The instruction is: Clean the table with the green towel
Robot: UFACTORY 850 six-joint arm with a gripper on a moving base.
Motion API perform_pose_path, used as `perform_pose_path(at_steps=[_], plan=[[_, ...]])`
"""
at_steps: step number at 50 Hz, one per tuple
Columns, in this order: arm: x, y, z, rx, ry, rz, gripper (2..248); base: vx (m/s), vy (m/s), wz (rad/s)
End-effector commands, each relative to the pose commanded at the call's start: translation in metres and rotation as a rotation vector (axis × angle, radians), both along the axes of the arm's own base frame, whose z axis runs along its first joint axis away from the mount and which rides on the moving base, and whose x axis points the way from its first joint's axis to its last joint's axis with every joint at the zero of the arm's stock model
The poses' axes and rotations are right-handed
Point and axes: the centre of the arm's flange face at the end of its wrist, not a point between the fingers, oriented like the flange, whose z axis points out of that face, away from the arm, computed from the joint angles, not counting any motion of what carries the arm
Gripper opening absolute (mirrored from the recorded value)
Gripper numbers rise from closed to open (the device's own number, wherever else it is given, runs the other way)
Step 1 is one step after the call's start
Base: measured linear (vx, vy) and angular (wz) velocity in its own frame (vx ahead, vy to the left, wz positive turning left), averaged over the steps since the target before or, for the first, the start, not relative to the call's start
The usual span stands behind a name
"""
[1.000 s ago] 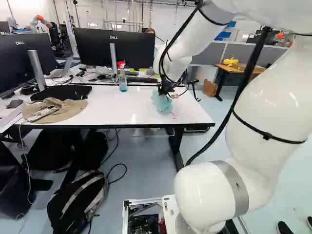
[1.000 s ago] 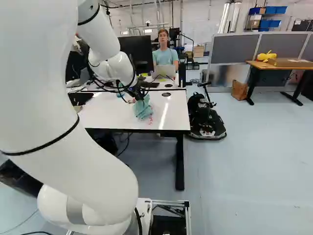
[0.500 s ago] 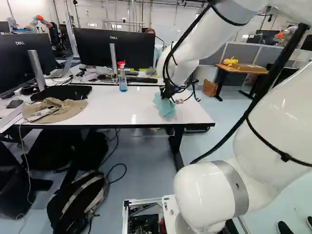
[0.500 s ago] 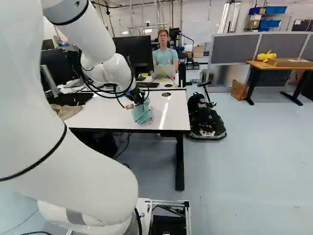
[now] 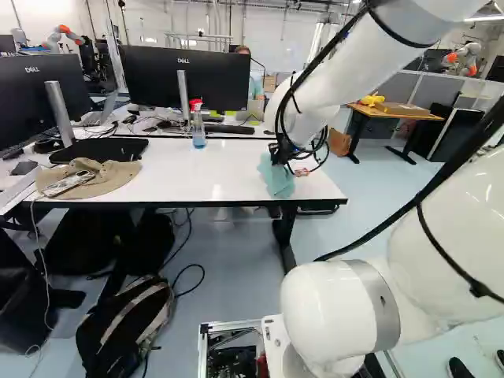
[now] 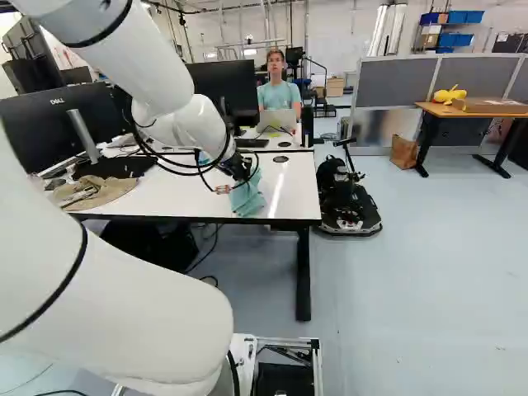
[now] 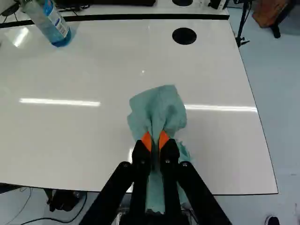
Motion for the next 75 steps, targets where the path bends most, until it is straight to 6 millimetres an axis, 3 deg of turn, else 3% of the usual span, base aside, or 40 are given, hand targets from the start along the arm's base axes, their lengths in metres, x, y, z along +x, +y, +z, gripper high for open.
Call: perform_pose_path(at_steps=[22, 75], plan=[[-0.016, -0.027, -0.002, 0.0, -0.006, -0.077, 38, 0.0, 0.0, 0.0], [-0.023, -0.026, -0.007, 0.007, 0.09, -0.077, 38, 0.0, 0.0, 0.0]])
